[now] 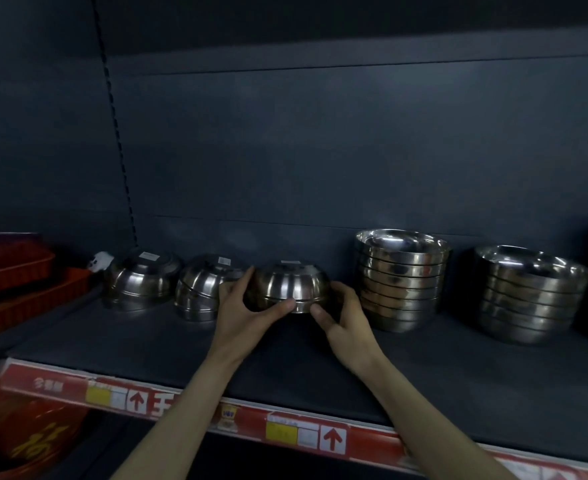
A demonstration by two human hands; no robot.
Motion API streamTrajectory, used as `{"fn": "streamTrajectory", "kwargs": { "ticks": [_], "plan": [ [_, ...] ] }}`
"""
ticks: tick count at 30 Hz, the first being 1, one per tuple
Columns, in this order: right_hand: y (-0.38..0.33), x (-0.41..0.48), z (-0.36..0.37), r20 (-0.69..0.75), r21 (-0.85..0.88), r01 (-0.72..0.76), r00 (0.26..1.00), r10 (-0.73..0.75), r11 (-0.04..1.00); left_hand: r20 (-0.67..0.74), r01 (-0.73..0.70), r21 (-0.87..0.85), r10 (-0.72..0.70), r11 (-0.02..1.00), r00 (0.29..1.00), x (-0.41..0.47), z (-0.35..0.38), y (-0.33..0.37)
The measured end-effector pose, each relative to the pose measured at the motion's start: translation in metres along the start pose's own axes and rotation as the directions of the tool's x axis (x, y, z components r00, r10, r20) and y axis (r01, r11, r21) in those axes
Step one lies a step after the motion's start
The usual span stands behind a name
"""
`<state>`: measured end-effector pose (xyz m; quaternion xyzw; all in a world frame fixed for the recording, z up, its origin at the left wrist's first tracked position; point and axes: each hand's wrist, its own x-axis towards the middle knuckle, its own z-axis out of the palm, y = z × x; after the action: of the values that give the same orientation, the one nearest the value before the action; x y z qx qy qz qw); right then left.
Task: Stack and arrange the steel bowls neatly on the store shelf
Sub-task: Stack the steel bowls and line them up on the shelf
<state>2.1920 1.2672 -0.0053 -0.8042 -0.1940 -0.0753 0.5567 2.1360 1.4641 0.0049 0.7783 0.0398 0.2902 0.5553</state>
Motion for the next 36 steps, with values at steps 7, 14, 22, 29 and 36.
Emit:
{"fn": "streamTrajectory", "kwargs": {
  "ticks": [7,14,22,29,36],
  "plan": [
    [-0.014,-0.009,-0.004,-0.059,0.077,0.085,0.995,-0.081,0.993,-0.097,-0.054,-0.057,0.048,0.997,0.994,-0.007,-0.002,0.009],
    [-0.042,-0.023,-0.017,-0.09,0.17,0.161,0.985,-0.147,0.972,-0.112,-0.145,-0.112,0.132,0.983,0.985,-0.023,-0.018,0.044],
    [-0.091,-0.039,-0.055,-0.173,0.21,0.274,0.955,-0.24,0.938,-0.16,-0.291,-0.203,0.261,0.935,0.952,-0.043,-0.018,0.095],
    [-0.102,-0.058,-0.1,-0.238,0.218,0.281,0.944,-0.228,0.935,-0.051,-0.298,-0.273,0.296,0.915,0.954,-0.048,0.001,0.123],
    [-0.099,-0.077,-0.149,-0.289,0.158,0.28,0.93,-0.227,0.947,0.05,-0.287,-0.387,0.331,0.876,0.942,-0.061,0.035,0.14]
  ]
}}
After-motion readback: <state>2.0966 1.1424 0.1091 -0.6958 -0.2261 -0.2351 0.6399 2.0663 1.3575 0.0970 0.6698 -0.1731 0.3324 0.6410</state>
